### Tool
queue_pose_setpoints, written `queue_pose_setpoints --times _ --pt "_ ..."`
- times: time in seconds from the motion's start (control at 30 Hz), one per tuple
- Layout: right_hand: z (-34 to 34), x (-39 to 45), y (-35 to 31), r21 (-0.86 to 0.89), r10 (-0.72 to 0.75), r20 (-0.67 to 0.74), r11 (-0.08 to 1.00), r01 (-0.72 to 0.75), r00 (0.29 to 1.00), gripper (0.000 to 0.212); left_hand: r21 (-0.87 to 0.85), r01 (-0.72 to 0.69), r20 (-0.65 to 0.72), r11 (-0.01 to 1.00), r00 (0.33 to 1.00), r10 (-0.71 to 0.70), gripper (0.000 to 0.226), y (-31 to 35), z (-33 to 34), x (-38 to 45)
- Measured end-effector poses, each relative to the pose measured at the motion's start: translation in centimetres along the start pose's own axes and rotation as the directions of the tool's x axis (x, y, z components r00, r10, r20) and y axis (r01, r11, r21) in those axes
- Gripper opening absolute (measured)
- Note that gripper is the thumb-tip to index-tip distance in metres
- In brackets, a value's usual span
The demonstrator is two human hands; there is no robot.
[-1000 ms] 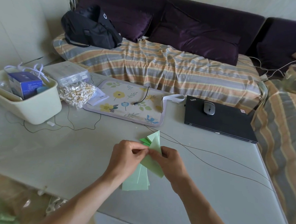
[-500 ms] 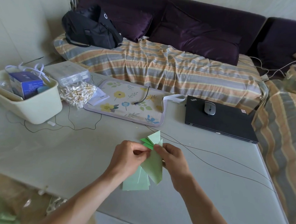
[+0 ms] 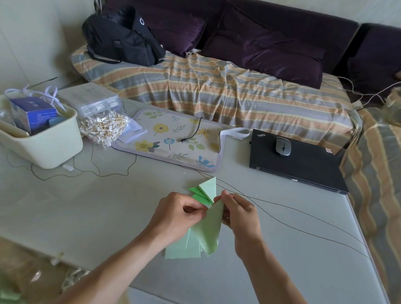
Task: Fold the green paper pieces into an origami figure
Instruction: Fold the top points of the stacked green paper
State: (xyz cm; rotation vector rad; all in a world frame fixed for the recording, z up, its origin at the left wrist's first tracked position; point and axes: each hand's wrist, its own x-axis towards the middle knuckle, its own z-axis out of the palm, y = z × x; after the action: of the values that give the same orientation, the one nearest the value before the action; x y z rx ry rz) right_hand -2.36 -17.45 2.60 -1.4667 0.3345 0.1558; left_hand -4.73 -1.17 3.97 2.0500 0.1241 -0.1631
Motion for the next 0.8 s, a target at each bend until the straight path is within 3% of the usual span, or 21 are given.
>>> queue_pose_setpoints --times 0.13,0.3,0.5,0.67,0.8 --pt "0.12 -0.28 -0.46 0.008 0.031 0.022 0.999 -0.031 0.999 0.037 -0.09 0.025 -0.01 0.996 1.0 -0.026 0.011 0.11 0.04 -0.09" --pt "0.36 -0.33 -0.25 -0.028 0.045 0.08 0.999 -0.043 0.996 0.028 -0.241 0.084 -0.037 0.967 0.995 -0.096 0.013 0.02 -0.29 0.13" --pt "0.14 -0.11 -0.16 0.031 0.018 0.063 0.999 -0.02 0.998 0.022 -0.264 0.113 0.003 0.958 0.993 -0.116 0.013 0.15 -0.24 -0.02" --pt "0.21 0.25 0.23 -0.057 -0.05 0.013 0.997 0.05 0.999 0.016 -0.272 0.123 0.013 0.954 0.992 -0.124 0.015 0.2 -0.07 0.06" --pt "-0.02 0.3 0.2 -0.004 0.008 0.083 1.0 -0.007 0.997 0.023 -0.293 0.133 -0.02 0.947 0.989 -0.145 0.011 0.22 -0.15 0.04"
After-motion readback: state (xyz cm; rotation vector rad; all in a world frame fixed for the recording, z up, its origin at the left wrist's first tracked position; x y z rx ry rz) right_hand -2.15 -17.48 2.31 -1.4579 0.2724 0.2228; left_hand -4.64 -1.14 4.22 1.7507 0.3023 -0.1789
